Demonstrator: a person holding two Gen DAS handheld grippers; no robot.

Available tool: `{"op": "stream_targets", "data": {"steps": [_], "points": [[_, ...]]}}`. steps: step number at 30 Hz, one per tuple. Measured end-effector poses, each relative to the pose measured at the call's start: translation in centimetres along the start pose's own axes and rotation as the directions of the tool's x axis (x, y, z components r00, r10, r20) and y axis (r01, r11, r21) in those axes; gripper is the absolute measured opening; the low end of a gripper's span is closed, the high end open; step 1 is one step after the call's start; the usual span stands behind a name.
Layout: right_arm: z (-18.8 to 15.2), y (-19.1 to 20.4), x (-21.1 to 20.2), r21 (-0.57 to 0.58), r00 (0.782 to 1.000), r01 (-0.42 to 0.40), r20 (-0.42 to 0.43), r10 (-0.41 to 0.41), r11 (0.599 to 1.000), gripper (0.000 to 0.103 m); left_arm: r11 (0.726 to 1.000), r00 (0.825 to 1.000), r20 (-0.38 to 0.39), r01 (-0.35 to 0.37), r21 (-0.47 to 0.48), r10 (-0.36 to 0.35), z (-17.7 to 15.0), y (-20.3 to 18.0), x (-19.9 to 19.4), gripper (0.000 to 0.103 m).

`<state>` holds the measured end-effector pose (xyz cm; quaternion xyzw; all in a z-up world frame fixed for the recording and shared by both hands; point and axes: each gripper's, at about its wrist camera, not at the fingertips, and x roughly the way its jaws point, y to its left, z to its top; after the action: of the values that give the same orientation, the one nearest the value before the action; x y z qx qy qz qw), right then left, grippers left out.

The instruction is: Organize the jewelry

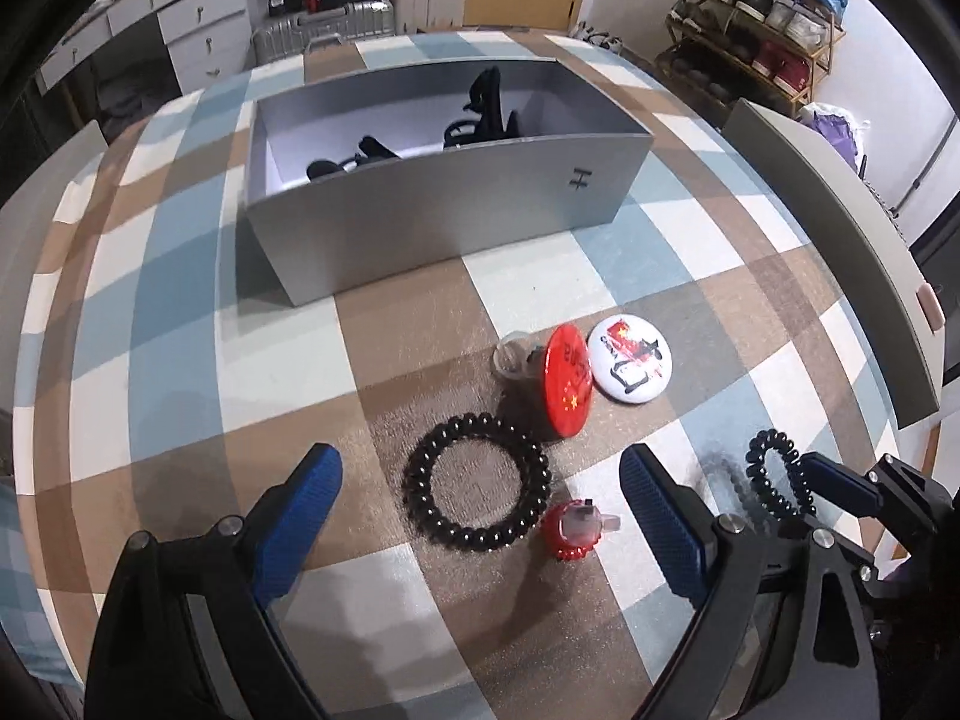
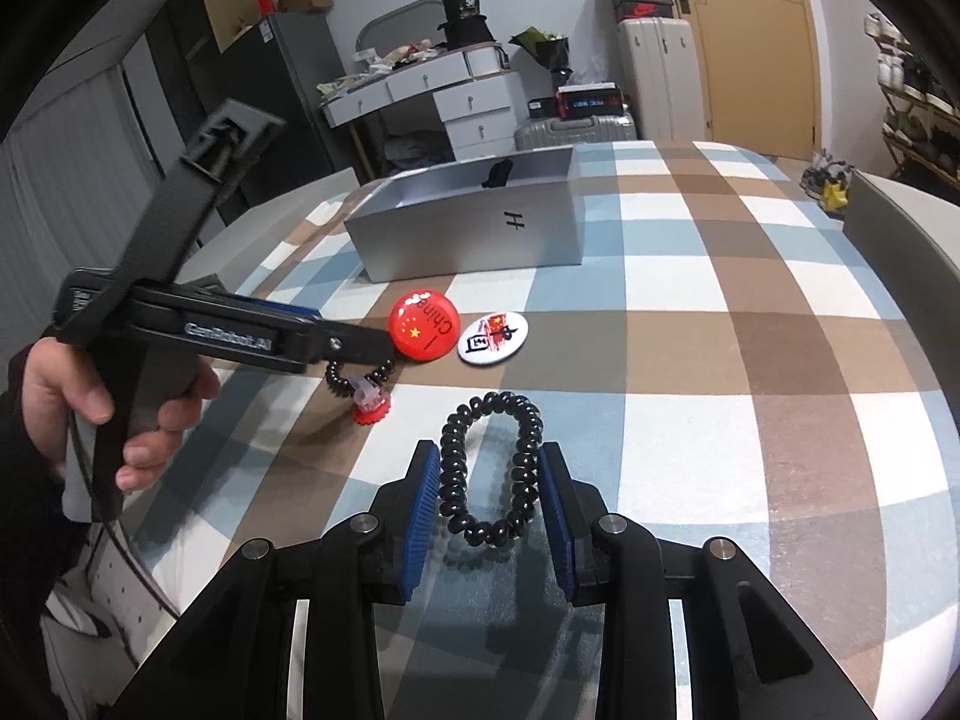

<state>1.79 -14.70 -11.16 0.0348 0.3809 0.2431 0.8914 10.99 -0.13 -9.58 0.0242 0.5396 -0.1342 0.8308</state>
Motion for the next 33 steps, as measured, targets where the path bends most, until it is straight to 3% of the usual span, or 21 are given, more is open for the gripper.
{"op": "stream_targets", "data": {"steps": [5, 7, 9, 11, 12, 17, 23, 25, 33], "points": [[0.0, -0.1, -0.1, 0.003, 1.0, -0.01, 0.008, 0.01, 1.0, 0.033, 1.0, 0.998, -0.063, -0.016, 0.027, 0.018, -0.4, 0.0, 1.2, 0.086], [-0.1, -0.2, -0.2, 0.009, 1.0, -0.015, 0.009, 0.014, 1.0, 0.033, 1.0, 0.999, -0.05, -0.011, 0.027, 0.013, -0.5, 0.2, 0.9, 0.084], [-0.1, -0.2, -0.3, 0.011, 1.0, -0.015, 0.01, 0.015, 1.0, 0.034, 1.0, 0.999, -0.043, -0.007, 0.021, 0.008, -0.5, 0.4, 0.7, 0.075], [-0.2, -0.3, -0.4, 0.015, 1.0, -0.011, 0.01, 0.011, 1.0, 0.034, 1.0, 0.999, -0.037, -0.011, 0.021, 0.011, -0.4, 0.6, 0.4, 0.051], [-0.1, -0.4, -0.4, 0.017, 1.0, -0.011, 0.011, 0.011, 1.0, 0.034, 1.0, 0.999, -0.037, -0.01, 0.024, 0.011, -0.4, 0.7, 0.3, 0.046], [-0.1, -0.5, -0.6, 0.029, 1.0, -0.008, 0.012, 0.007, 1.0, 0.034, 0.999, 0.998, -0.058, 0.029, 0.039, -0.027, -0.4, 0.7, 0.2, 0.033], [0.0, -0.3, -0.6, 0.022, 1.0, -0.001, 0.011, 0.001, 1.0, 0.035, 0.999, 0.998, -0.042, 0.042, 0.031, -0.041, -0.7, 1.1, -0.5, 0.025], [0.0, -0.2, -0.7, 0.017, 1.0, -0.001, 0.013, 0.0, 1.0, 0.036, 0.999, 1.0, -0.019, 0.025, 0.036, -0.024, -0.9, 1.2, -0.9, 0.001], [0.2, 0.3, -0.9, 0.004, 1.0, 0.003, 0.013, -0.003, 1.0, 0.037, 0.992, 0.991, 0.047, 0.128, -0.002, -0.127, -1.5, 2.0, -2.4, 0.001]]}}
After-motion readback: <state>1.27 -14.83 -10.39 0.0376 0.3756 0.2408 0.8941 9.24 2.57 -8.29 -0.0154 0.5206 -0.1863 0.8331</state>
